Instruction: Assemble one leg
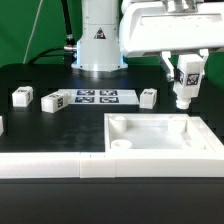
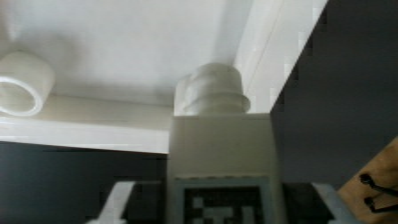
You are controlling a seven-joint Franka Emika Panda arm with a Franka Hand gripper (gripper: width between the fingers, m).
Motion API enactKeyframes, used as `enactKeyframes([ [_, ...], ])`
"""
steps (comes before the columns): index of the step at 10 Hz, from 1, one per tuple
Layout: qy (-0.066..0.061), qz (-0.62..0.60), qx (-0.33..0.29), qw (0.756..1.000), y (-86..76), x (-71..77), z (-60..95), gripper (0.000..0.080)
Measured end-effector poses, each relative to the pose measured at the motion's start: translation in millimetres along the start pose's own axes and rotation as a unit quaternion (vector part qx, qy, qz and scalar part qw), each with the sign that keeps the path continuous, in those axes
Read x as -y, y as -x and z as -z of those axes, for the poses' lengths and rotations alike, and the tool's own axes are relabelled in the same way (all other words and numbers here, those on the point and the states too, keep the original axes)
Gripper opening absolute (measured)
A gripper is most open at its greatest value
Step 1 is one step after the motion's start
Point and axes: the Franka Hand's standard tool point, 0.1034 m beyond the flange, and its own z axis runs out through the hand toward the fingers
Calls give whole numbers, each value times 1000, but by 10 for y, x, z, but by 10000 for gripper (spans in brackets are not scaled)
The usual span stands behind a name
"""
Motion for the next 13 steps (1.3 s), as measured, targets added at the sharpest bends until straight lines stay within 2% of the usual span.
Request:
enactKeyframes([
  [2, -5, 11, -5, 1000, -141, 105, -173, 287],
  [5, 0, 28, -13, 1000, -320, -20, -382, 287],
  [6, 2, 31, -13, 999, -336, -77, -449, 287],
  [11, 4, 29, -11, 1000, -321, -113, -469, 287],
  [13, 2, 30, -9, 999, -322, -79, -545, 287],
])
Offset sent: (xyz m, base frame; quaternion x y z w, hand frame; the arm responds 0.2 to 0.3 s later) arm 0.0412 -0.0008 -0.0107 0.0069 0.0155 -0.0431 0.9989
